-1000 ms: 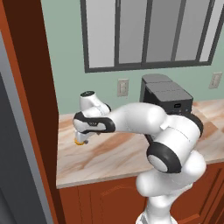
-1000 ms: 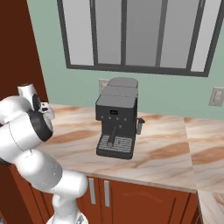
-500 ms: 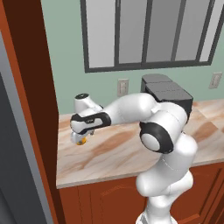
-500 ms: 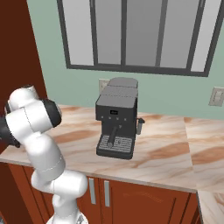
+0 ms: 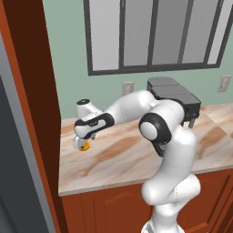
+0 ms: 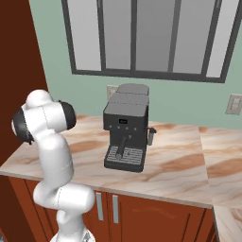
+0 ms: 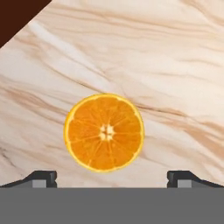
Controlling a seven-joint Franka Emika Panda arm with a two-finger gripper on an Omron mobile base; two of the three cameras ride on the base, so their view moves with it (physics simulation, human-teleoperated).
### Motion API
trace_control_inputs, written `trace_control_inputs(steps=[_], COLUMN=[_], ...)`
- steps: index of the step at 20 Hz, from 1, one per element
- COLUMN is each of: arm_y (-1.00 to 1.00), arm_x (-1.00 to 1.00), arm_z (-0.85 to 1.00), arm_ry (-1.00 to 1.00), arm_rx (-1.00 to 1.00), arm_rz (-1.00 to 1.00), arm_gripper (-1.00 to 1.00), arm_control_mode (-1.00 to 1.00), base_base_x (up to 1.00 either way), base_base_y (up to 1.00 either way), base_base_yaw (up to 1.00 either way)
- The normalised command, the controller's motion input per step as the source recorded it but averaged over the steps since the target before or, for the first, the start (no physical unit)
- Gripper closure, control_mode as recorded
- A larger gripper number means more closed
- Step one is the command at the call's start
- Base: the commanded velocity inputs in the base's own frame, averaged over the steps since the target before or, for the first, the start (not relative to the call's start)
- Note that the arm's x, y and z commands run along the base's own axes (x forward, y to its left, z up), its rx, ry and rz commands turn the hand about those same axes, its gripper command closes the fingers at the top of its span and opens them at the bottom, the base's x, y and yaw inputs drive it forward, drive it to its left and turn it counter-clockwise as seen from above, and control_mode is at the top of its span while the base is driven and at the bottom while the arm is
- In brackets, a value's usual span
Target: Place the orange in the correct fridge rack based on whether it is a fruit or vegetable. Finally, close the fridge door.
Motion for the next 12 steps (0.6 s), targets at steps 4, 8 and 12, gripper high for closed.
trace_control_inputs(steps=[4, 8, 12], arm_y=[0.23, 0.19, -0.02], arm_x=[0.06, 0.06, 0.09], arm_z=[-0.22, -0.15, -0.19], arm_ry=[0.0, 0.0, 0.0], arm_rx=[0.0, 0.0, 0.01], arm_rz=[0.0, 0.0, 0.0], arm_gripper=[-1.0, -1.0, -1.0], arm_control_mode=[-1.0, -1.0, -1.0], base_base_x=[0.0, 0.0, 0.0], base_base_y=[0.0, 0.0, 0.0], base_base_yaw=[0.0, 0.0, 0.0])
